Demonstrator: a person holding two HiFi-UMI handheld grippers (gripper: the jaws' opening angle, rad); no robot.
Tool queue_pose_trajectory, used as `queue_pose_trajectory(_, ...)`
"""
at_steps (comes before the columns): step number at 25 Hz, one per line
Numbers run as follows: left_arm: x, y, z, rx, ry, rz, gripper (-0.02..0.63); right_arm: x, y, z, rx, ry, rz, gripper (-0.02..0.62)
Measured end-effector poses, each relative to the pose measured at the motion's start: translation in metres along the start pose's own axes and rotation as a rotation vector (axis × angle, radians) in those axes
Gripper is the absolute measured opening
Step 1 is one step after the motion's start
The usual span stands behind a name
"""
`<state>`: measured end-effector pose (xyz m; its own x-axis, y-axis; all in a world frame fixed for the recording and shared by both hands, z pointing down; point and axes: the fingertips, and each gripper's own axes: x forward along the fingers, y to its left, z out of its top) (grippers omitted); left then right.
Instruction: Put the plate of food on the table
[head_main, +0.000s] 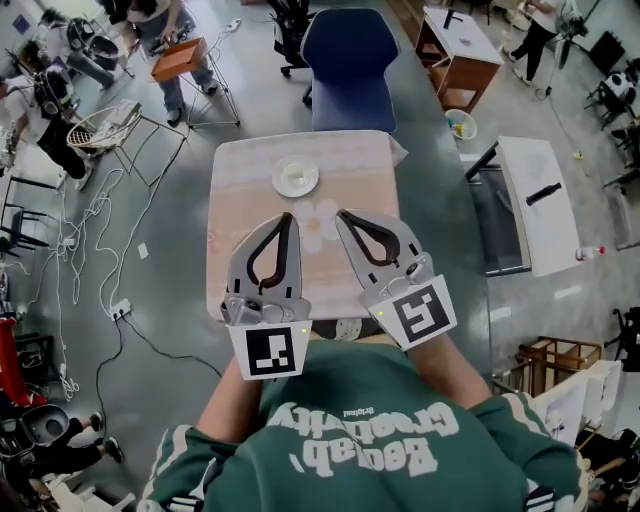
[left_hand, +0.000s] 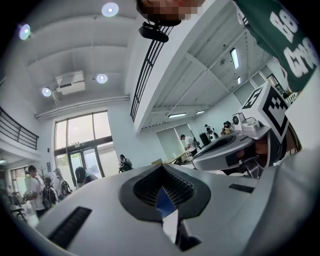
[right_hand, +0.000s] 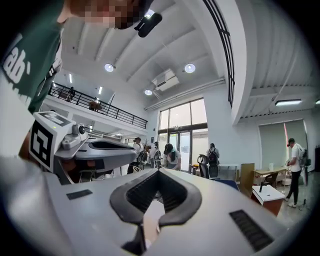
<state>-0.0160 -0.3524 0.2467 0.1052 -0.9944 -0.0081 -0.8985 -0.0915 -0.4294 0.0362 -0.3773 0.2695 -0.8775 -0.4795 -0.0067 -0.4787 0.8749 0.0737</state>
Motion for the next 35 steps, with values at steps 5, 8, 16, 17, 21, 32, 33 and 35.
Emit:
queue_pose_trajectory(5,-0.002,0.0,0.0,0.006,0.006,0.009,0.008,-0.004,-0.001,-0.001,-0.001,-0.007,-0.02,0.015)
queue_pose_trajectory(8,-0.002,-0.001,0.001,0.012,0.004,0.011,0.008,-0.004,-0.001,-0.001,0.004,-0.013,-0.02,0.015)
queue_pose_trajectory(16,-0.002,-0.002,0.005,0.01,-0.004,0.01,0.008,-0.004,0.004,0.001,-0.017,-0.004,-0.007,0.015)
queue_pose_trajectory(17,-0.002,-0.003,0.005,0.009,-0.004,0.007,0.008,-0.004,0.005,0.001,-0.019,-0.001,-0.006,0.015)
queue_pose_trajectory(21,-0.005,-0.003,0.004,0.014,-0.009,0.003,0.008,-0.004,0.007,-0.002,-0.021,0.003,-0.006,0.015)
queue_pose_trajectory(32,-0.004,-0.01,0.003,0.021,-0.021,-0.031,0.008,0.0,0.014,-0.005,-0.04,0.0,-0.008,0.015)
queue_pose_trajectory(33,-0.004,-0.01,0.003,0.02,-0.022,-0.034,0.008,0.001,0.013,-0.005,-0.038,0.0,-0.011,0.015)
queue_pose_trajectory(35,-0.003,-0.008,0.003,0.019,-0.022,-0.04,0.008,0.002,0.014,-0.005,-0.036,0.002,-0.015,0.015)
